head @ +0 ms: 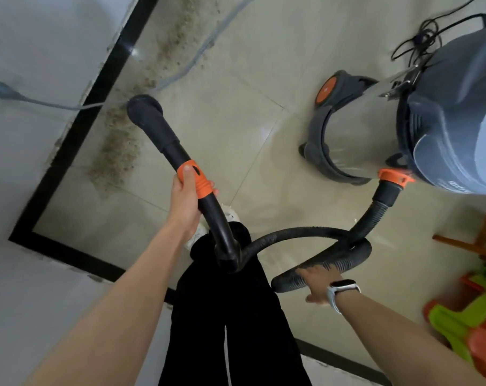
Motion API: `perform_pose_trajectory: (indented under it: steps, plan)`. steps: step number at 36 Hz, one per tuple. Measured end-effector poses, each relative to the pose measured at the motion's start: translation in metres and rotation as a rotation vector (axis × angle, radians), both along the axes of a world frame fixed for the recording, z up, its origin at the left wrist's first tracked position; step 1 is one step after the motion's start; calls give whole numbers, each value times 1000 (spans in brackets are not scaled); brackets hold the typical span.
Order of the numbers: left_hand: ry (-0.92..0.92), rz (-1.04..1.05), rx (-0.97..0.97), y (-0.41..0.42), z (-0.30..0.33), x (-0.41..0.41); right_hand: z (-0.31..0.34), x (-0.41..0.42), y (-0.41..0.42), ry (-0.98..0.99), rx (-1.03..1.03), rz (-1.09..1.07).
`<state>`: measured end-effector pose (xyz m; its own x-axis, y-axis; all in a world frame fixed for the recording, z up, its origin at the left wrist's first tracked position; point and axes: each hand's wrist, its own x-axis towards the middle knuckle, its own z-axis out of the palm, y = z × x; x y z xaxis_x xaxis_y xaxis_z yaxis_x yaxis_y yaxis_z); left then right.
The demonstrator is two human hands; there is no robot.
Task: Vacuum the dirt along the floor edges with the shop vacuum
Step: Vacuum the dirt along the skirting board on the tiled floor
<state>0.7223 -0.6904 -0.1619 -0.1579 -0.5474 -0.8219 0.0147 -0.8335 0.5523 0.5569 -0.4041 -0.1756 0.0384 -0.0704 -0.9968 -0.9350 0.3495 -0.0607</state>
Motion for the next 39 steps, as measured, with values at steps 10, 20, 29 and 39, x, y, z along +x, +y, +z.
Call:
perform_pose_trajectory:
  steps: [10,20,29,39]
  plan:
    - [20,-188,25,25,-12,-4,-19,-10,18,53,-35,24]
    - [5,-377,-21,41,-22,-52,-23,-46,42,208,-7,56]
    - [-73,-424,-78,62,-31,-76,-28,-53,30,93,-345,-225]
    - [-246,-281,-200,20,-33,-48,7,-115,-80,338,-773,-974]
